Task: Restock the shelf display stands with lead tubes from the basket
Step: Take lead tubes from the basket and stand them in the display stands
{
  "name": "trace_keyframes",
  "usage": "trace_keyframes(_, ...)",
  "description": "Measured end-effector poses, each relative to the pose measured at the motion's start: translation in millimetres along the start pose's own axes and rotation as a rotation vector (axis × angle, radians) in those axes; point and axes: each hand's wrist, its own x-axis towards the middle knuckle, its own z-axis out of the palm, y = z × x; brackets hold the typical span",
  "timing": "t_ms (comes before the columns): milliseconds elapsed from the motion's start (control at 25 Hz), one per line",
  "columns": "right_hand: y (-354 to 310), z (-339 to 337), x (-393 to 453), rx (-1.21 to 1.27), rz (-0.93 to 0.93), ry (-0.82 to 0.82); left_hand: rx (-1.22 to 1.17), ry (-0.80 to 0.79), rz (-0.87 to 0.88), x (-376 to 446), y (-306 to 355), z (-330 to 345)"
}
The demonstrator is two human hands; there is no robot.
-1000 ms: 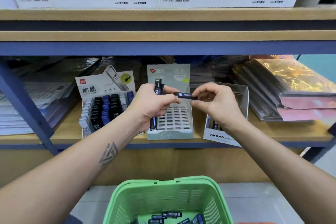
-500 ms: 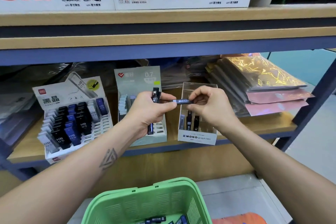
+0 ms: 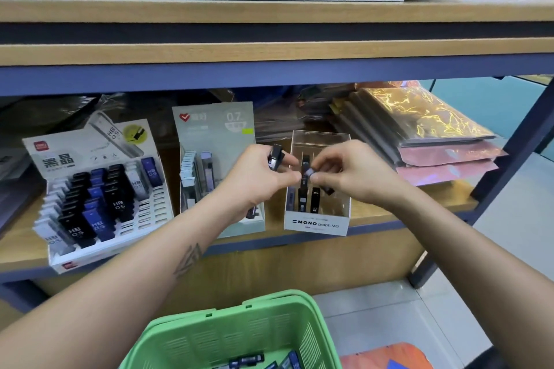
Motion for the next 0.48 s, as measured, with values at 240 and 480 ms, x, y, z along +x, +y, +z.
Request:
trace_keyframes(240,26.9,-9.9,10.6,0.252,0.152,0.344,-0.279,-0.033,-0.354,13.3,-9.2,-13.9)
trace_keyframes(480,26.1,-2.6,21.9,0.186,0.106,0.402,-0.43,-0.145,-0.431,21.4,-4.6,-11.5)
